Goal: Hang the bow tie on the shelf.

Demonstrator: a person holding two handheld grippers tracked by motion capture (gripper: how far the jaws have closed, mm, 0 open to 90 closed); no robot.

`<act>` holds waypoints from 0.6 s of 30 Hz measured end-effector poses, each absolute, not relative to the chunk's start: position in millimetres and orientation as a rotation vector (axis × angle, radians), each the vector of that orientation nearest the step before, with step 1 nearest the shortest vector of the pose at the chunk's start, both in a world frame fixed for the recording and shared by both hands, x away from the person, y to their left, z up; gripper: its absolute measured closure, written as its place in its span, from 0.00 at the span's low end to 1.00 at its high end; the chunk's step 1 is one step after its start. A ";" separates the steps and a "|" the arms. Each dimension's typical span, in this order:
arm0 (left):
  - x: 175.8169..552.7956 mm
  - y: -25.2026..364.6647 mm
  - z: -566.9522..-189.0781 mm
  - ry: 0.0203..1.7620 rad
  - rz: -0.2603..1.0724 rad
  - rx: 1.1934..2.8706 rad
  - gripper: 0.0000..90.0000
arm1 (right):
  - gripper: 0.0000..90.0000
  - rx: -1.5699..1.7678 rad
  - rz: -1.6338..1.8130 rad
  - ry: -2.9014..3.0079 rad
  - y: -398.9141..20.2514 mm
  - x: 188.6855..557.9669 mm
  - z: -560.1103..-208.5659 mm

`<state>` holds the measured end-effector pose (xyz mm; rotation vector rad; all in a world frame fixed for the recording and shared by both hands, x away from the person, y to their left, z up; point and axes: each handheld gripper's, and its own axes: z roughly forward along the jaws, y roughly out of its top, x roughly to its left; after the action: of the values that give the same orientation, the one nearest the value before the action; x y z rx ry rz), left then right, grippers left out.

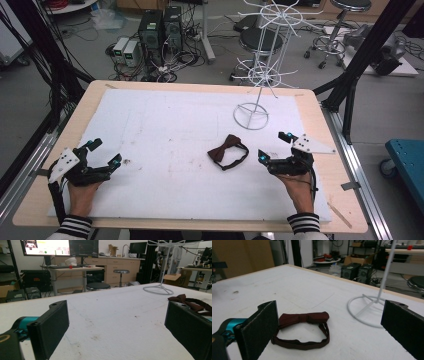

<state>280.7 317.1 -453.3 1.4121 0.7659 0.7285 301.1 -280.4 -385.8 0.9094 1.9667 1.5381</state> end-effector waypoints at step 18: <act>280.8 317.1 -453.4 0.766 0.728 1.410 0.07 | 0.01 0.662 1.359 2.298 -237.7 341.9 -351.4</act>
<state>280.8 317.1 -453.4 1.4101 0.7660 0.7279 341.9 -237.7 -351.4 0.6617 2.2981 1.3588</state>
